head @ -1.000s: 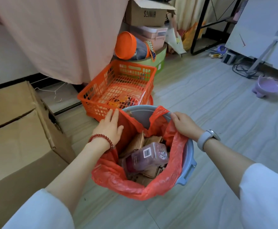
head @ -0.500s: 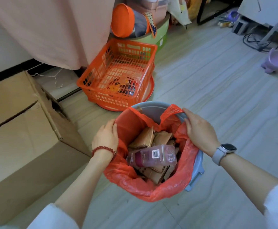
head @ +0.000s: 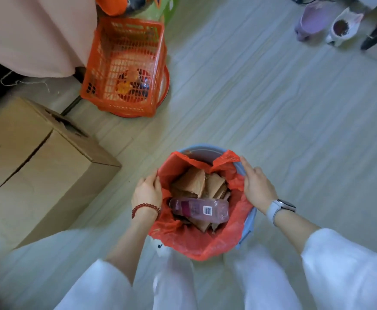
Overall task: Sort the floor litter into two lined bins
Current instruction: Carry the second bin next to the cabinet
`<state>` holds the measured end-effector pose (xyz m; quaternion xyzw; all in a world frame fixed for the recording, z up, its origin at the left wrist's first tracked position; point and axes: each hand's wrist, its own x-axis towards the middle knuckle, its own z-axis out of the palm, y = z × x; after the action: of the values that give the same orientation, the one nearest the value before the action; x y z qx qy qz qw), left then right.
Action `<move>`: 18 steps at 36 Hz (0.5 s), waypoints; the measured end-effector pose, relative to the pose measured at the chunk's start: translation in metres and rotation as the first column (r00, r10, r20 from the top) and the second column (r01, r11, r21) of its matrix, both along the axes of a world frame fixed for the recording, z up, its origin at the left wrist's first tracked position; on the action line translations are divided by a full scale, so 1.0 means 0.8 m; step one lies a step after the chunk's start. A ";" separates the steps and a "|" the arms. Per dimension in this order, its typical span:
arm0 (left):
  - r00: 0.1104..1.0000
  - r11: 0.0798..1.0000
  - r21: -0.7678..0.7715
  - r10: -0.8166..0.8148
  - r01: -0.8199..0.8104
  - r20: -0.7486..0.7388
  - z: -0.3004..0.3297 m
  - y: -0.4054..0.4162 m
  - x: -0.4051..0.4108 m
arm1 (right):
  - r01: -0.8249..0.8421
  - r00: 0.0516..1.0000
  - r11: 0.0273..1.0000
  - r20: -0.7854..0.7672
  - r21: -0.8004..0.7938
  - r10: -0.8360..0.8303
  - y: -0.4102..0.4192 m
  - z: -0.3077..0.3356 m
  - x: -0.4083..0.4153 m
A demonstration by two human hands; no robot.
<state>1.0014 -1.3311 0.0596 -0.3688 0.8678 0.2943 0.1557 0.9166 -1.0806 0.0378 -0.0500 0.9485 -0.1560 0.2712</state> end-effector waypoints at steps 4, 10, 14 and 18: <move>0.993 0.994 0.034 -0.097 0.099 -0.067 0.096 0.038 0.009 | 0.192 0.981 0.981 0.010 -0.026 -0.192 0.049 0.103 0.044; 0.934 0.935 0.092 -0.327 0.342 -0.142 0.216 0.107 0.016 | 0.467 0.883 0.882 -0.024 -0.059 -0.469 0.119 0.227 0.145; 0.820 0.815 0.108 -0.552 0.569 -0.153 0.265 0.158 0.019 | 0.667 0.737 0.739 -0.060 -0.097 -0.673 0.156 0.284 0.223; 0.667 0.657 0.122 -0.724 0.744 -0.175 0.309 0.229 0.027 | 0.825 0.544 0.550 -0.080 -0.132 -0.835 0.196 0.332 0.307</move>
<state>1.0233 -1.1476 0.3068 0.0463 0.9190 0.3047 0.2460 1.1624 -0.9236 0.3035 0.3833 0.8683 -0.2987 0.0991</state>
